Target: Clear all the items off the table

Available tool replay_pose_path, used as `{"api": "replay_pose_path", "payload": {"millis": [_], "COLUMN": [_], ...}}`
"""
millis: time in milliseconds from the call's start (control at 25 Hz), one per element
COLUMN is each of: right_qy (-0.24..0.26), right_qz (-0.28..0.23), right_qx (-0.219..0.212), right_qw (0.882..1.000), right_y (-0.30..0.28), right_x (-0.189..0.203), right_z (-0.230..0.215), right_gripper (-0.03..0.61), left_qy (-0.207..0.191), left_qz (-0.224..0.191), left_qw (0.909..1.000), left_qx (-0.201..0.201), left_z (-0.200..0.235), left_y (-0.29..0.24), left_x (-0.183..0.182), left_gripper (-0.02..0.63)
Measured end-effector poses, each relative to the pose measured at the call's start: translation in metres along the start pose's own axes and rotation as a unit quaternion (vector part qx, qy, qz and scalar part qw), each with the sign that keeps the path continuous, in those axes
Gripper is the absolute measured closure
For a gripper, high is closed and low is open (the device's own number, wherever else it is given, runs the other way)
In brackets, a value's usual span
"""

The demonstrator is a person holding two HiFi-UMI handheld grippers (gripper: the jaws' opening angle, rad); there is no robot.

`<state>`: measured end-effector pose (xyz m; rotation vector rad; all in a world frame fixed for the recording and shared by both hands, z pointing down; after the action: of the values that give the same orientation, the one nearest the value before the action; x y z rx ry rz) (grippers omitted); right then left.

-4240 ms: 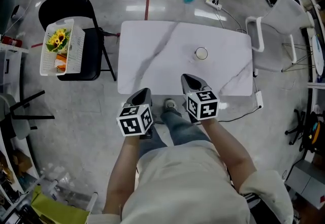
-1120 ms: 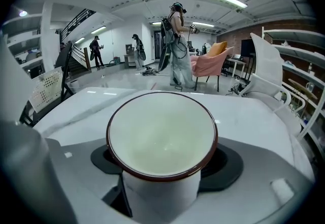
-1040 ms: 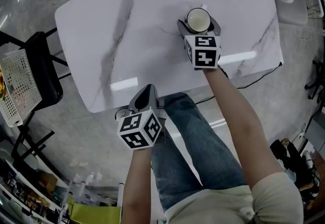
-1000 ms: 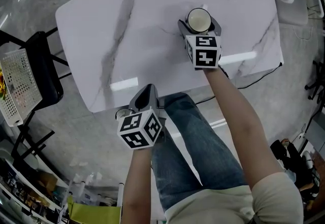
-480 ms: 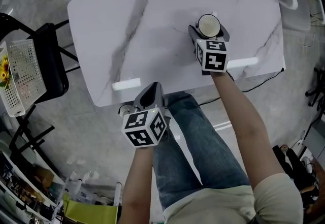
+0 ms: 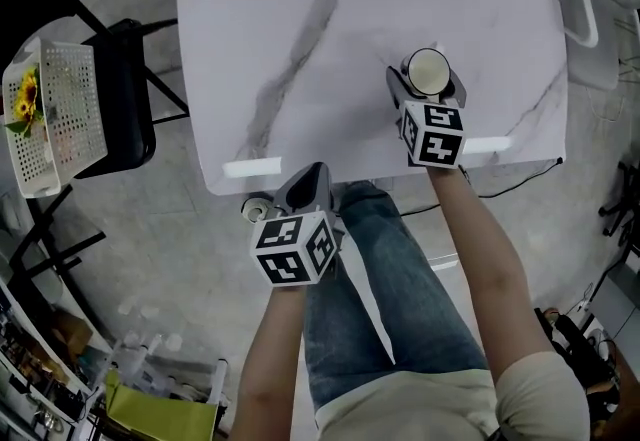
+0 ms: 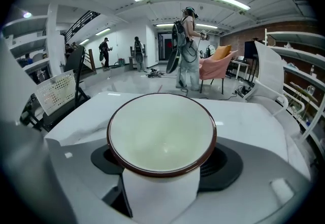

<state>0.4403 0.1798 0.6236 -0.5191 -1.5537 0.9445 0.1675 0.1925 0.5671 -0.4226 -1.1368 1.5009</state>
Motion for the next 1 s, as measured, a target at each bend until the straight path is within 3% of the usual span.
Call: {"api": "replay_pose_path", "payload": {"millis": [360, 680, 1000], "right_qy": [0.007, 0.05, 0.078], "right_qz": [-0.041, -0.055, -0.068], "right_qx": [-0.036, -0.081, -0.111], "right_qw": [0.999, 0.994, 0.988], "right_y": [0.032, 0.053, 0.055], "right_x": [-0.024, -0.048, -0.073], "right_z": [0.074, 0.162, 0.224], "right_gripper": [0.187, 0.187, 0.187], "left_qy": [0.004, 0.032, 0.048], "left_qz": [-0.016, -0.035, -0.056], "left_qw": [0.9998, 0.9987, 0.997], "left_qx": [-0.01, -0.021, -0.025], "left_z": [0.044, 0.101, 0.142], "left_y": [0.048, 0.091, 0.12], "left_x": [-0.005, -0.012, -0.023], "left_gripper": [0.604, 0.604, 0.605]}}
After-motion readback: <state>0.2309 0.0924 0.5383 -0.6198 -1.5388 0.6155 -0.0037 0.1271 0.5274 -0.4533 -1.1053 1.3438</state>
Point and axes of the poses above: the fingertips, and each gripper's own axes: y backward along the fingers, z to its left, x out of its underside, the point moved 10 cm from there along y, backward along the fingers, and after that the axes turned 8 degrees about z, right-handed, at the moved point
